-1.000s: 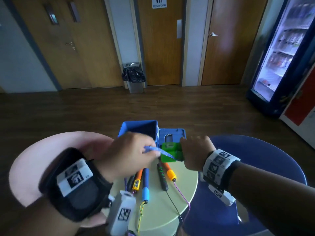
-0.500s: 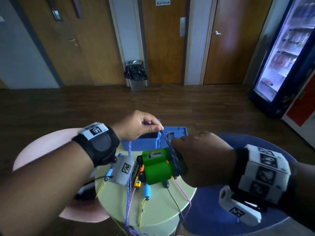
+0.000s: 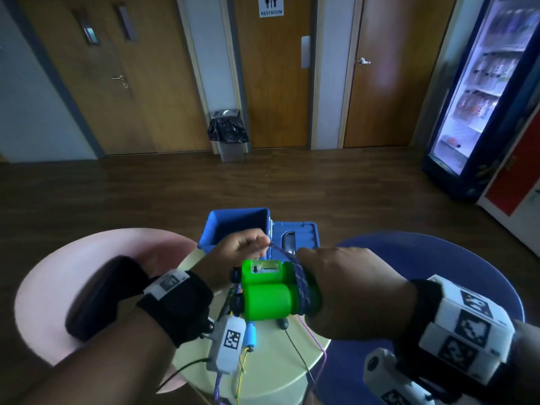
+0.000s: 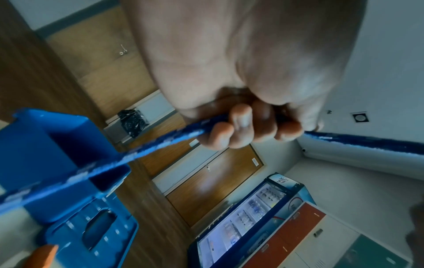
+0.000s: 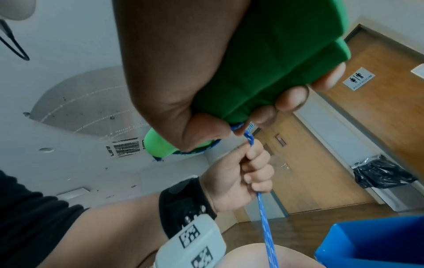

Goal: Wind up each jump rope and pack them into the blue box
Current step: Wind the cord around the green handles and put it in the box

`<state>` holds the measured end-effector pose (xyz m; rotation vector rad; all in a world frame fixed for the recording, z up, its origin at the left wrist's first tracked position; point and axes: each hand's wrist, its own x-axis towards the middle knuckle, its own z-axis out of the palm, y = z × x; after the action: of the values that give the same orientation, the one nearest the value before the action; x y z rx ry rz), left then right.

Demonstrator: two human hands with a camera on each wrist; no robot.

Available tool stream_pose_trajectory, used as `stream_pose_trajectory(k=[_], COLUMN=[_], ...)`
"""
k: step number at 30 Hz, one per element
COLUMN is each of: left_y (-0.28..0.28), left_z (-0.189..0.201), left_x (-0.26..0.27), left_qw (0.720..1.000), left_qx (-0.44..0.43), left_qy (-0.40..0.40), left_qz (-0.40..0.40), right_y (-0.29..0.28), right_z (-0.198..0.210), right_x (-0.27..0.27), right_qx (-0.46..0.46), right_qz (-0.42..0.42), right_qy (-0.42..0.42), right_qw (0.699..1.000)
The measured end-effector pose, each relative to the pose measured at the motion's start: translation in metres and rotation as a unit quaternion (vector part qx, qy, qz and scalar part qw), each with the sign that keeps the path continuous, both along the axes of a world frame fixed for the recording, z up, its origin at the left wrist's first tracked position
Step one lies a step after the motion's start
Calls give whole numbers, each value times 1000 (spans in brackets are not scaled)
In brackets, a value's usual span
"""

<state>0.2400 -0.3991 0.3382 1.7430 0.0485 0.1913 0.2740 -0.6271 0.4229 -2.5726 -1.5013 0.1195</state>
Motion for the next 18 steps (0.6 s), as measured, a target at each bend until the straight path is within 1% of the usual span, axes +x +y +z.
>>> stream_pose_trajectory(k=[3, 7, 9, 15, 17, 18], left_y=[8, 13, 15, 16, 14, 10], left_z=[23, 47, 53, 54, 47, 43], left_x=[4, 8, 12, 19, 22, 23], left_qw=[1000, 994, 992, 991, 988, 987], left_qx=[16, 99, 119, 127, 150, 163], left_qy=[5, -10, -19, -34, -24, -6], left_qz=[-7, -40, -48, -26, -12, -2], right_y=[2, 3, 3, 4, 4, 4], right_z=[1, 0, 2, 6, 8, 10], right_x=[-3, -6, -4, -4, -5, -4], right_qx=[-3, -13, -8, 2, 8, 15], right_qz=[13, 24, 25, 41, 40, 33], right_qy=[-3, -2, -1, -22, -33, -40], right_qw=[1000, 1000, 1000, 999, 999, 999])
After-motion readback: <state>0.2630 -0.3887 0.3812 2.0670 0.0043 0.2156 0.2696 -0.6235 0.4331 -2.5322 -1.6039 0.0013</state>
